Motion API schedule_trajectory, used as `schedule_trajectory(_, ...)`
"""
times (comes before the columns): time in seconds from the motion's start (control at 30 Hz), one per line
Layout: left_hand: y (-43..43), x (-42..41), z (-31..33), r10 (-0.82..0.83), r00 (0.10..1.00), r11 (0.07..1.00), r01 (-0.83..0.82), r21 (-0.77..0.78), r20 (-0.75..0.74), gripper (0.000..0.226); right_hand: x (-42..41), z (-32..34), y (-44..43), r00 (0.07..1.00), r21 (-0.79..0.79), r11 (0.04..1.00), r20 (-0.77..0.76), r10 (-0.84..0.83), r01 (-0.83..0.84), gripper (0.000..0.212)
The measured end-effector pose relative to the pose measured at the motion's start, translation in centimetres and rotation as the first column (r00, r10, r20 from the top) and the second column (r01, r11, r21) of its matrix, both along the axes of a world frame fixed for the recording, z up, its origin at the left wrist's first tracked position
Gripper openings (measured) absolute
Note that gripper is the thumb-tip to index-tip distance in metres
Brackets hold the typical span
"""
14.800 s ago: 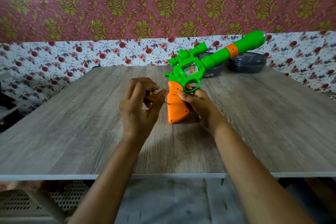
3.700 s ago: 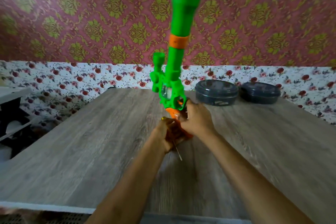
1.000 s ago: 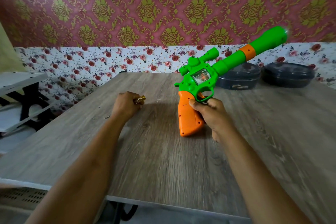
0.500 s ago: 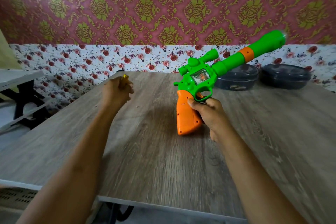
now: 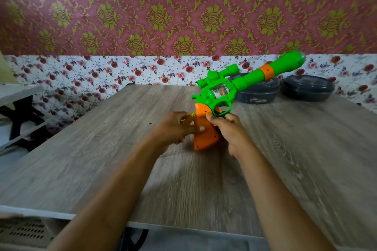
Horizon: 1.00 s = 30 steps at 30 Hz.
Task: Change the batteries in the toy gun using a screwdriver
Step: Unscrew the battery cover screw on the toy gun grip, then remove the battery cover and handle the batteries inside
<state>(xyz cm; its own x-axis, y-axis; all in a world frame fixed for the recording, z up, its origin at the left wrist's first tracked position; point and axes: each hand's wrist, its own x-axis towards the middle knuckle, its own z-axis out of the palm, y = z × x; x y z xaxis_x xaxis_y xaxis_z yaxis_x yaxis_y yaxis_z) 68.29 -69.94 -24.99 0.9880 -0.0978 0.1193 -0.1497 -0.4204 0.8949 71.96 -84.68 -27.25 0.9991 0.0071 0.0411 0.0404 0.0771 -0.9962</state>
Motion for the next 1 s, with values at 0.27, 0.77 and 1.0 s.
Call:
schedule_trajectory(0.27, 0.5, -0.7, -0.3, -0.016, 1.0, 0.998, 0.016, -0.065, 0.007, 0.021, -1.2, 0.2, -0.9, 0.956, 0.053, 0.955, -0.007, 0.292, -0.292, 0.033)
schedule_trajectory(0.77, 1.6, -0.8, -0.1, -0.001, 1.0, 0.997, 0.0, -0.072, -0.009, 0.017, -1.1, -0.2, -1.0, 0.987, 0.021, 0.987, 0.019, 0.162, -0.162, 0.035)
schedule_trajectory(1.0, 3.3, -1.0, 0.9, 0.115, 0.991, 0.992, -0.11, -0.069, 0.064, 0.011, -1.5, 0.2, -1.2, 0.987, 0.067, 0.986, -0.022, 0.157, -0.155, 0.029)
